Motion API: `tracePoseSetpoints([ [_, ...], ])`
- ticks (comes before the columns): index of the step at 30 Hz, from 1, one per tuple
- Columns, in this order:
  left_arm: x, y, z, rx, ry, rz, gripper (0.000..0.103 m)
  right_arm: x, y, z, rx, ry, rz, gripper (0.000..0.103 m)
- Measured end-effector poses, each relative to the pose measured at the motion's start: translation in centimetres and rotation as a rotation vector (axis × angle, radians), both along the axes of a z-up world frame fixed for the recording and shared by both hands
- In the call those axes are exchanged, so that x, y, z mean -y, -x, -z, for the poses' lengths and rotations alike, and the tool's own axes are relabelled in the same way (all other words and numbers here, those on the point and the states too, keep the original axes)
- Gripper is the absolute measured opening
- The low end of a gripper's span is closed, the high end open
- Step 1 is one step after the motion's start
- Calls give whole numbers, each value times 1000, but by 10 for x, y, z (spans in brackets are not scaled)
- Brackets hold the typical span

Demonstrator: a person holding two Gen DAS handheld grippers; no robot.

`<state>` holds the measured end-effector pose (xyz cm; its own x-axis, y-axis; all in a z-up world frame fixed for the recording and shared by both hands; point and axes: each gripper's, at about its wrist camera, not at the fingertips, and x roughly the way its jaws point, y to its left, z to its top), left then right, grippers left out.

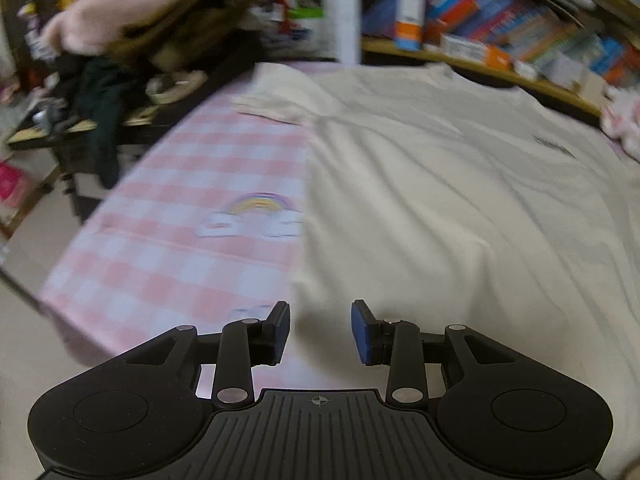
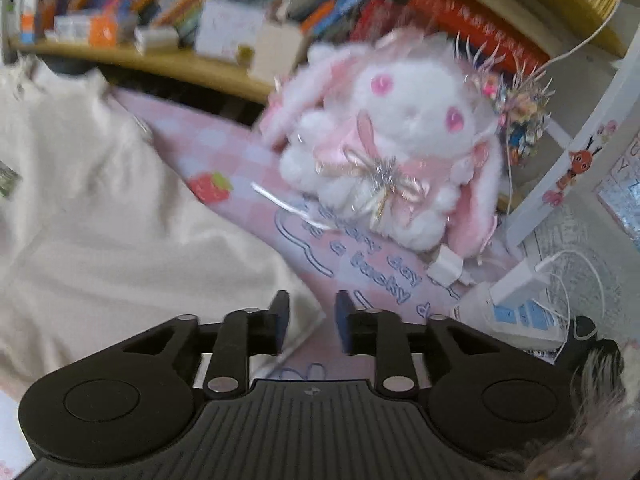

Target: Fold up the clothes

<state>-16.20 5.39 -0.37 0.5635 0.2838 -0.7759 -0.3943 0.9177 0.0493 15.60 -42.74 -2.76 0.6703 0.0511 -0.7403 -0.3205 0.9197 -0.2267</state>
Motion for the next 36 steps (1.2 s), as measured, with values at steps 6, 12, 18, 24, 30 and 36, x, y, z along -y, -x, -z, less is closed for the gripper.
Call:
tracePoseSetpoints([
  [6,-17,14,-1,6,-5,-18,34,-15,51,-23,-1,-163,-71,57],
  [12,-19,10,12,2,46,66,35,-59,133,-22,-106,-298,-155,61],
  [18,-26,9,25,19,125,148,36,-85,200,-15,-184,-360,-107,56],
  [24,-37,13,27,75,268,202,5,-103,241,-5,-220,-355,1,48],
  [30,-100,38,-8,174,247,86,5,-122,265,9,-220,-301,62,33],
  [36,-110,33,-9,138,259,186,6,-128,267,12,-159,-218,119,10],
])
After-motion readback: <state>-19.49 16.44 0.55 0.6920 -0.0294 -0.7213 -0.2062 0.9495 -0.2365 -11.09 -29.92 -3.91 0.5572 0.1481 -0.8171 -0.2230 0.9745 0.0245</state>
